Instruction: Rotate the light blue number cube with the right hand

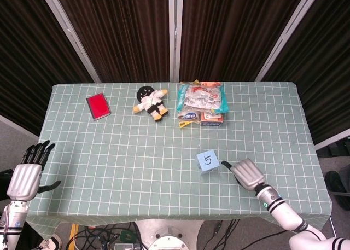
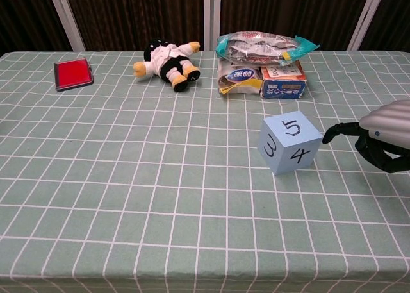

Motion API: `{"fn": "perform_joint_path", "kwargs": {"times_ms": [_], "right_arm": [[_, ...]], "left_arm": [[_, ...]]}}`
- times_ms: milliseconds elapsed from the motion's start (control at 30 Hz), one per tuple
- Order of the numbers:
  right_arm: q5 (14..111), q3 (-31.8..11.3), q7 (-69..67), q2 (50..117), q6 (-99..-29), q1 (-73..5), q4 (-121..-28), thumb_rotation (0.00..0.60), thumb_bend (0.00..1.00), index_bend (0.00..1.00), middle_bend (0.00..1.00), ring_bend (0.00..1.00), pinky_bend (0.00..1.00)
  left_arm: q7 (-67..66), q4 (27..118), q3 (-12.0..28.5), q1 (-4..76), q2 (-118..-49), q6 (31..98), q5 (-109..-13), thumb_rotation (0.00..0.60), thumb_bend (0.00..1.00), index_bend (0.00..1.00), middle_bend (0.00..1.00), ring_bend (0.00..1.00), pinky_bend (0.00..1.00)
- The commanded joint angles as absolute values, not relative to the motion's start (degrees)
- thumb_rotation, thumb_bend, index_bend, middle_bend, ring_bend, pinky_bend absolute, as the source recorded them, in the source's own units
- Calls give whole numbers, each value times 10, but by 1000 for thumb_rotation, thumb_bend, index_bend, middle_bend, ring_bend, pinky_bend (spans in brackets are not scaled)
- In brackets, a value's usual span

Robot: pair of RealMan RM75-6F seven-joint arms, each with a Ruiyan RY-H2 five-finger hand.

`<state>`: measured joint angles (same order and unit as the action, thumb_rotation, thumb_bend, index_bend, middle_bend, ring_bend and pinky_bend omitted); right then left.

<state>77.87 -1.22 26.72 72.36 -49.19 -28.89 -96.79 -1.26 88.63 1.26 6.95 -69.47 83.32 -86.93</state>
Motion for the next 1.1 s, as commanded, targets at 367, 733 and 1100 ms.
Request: {"fn": "perform_joint_path", "kwargs": {"times_ms": [367, 733, 1100], "right_arm": [[777, 1, 274, 722, -477, -314, -999, 600, 1000, 194, 1000, 825, 870], [772, 9, 301, 724, -455, -343, -1044, 600, 1000, 194, 1000, 834, 870], [693, -15, 398, 750, -440, -403, -1086, 600, 1000, 195, 1000, 836, 870]], "left_arm": [[-11, 885, 12, 68, -694, 835, -869, 600, 0, 42, 0, 0, 0], [-9, 884, 10, 68, -695, 835, -873, 600, 0, 42, 0, 0, 0], [-1, 880, 10, 65, -693, 839, -872, 600, 0, 42, 0, 0, 0]]}}
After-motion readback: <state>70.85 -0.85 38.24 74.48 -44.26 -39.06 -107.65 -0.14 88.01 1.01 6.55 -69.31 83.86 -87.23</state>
